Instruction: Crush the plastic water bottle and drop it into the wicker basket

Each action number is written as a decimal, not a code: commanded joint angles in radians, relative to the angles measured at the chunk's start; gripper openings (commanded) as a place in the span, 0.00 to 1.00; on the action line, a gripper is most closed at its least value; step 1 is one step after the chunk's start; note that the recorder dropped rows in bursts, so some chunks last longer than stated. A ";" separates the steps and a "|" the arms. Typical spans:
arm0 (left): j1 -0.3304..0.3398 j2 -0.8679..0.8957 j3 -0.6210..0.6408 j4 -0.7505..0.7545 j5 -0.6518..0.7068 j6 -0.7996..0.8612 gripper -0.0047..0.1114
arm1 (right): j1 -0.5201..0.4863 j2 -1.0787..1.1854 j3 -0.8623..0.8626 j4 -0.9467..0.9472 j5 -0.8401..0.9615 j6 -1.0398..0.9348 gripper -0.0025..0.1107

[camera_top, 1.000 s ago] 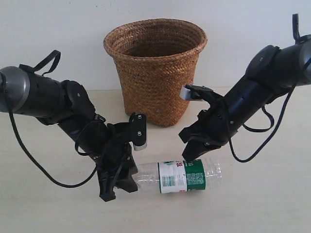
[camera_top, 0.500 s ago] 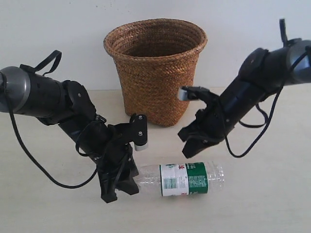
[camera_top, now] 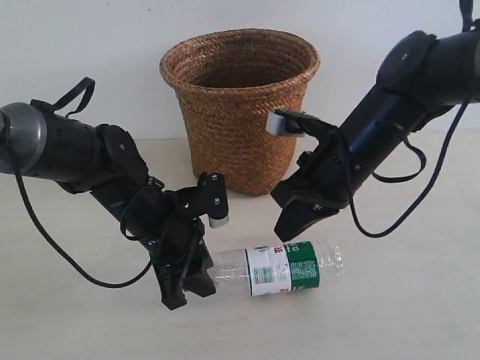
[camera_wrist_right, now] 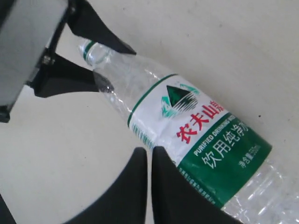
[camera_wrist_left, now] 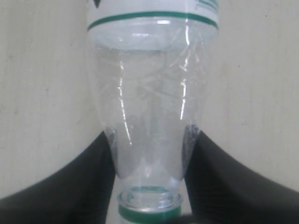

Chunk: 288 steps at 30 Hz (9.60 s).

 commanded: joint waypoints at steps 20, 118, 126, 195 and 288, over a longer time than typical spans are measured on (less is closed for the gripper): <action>-0.001 0.006 -0.004 0.000 -0.001 -0.015 0.07 | 0.002 0.164 0.029 -0.009 -0.151 -0.012 0.02; -0.001 0.006 -0.002 -0.053 0.073 0.188 0.07 | 0.133 0.087 -0.005 -0.156 -0.141 0.063 0.02; -0.001 0.006 -0.002 -0.053 0.076 0.188 0.07 | 0.117 0.198 -0.005 -0.277 -0.167 0.148 0.02; 0.003 0.062 -0.002 0.281 0.047 -0.179 0.07 | 0.022 0.141 -0.141 -0.353 0.037 0.166 0.02; 0.003 0.062 -0.002 0.179 -0.040 -0.194 0.07 | 0.092 0.490 -0.260 -0.293 -0.065 0.073 0.02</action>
